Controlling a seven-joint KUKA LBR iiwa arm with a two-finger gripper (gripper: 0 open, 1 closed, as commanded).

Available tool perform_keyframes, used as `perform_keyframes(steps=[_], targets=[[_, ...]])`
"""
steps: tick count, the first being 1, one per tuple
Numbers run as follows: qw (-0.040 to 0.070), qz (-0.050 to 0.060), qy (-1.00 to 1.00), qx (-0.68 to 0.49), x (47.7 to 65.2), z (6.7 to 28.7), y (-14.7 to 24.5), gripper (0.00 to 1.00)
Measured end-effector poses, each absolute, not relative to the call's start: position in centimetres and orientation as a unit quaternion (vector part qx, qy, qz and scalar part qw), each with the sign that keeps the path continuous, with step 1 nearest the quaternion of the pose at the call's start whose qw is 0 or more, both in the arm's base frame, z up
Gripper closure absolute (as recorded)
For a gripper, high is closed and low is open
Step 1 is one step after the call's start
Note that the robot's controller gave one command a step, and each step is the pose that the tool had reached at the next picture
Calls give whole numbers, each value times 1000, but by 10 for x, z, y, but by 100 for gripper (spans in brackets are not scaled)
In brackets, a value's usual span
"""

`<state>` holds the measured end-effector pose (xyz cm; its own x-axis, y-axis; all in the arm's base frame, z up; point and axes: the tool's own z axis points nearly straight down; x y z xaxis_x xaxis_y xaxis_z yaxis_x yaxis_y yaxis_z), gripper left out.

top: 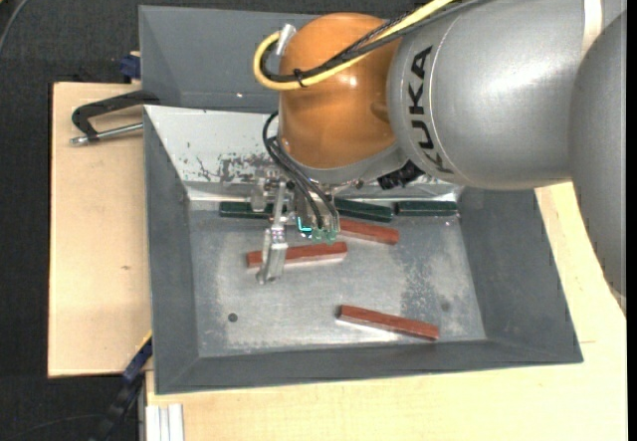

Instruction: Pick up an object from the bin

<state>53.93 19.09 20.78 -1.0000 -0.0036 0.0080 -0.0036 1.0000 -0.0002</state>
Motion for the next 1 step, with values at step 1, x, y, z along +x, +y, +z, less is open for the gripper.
perform_keyframes(steps=[1], targets=[[2,0,-1000,10,569,67,139,0]])
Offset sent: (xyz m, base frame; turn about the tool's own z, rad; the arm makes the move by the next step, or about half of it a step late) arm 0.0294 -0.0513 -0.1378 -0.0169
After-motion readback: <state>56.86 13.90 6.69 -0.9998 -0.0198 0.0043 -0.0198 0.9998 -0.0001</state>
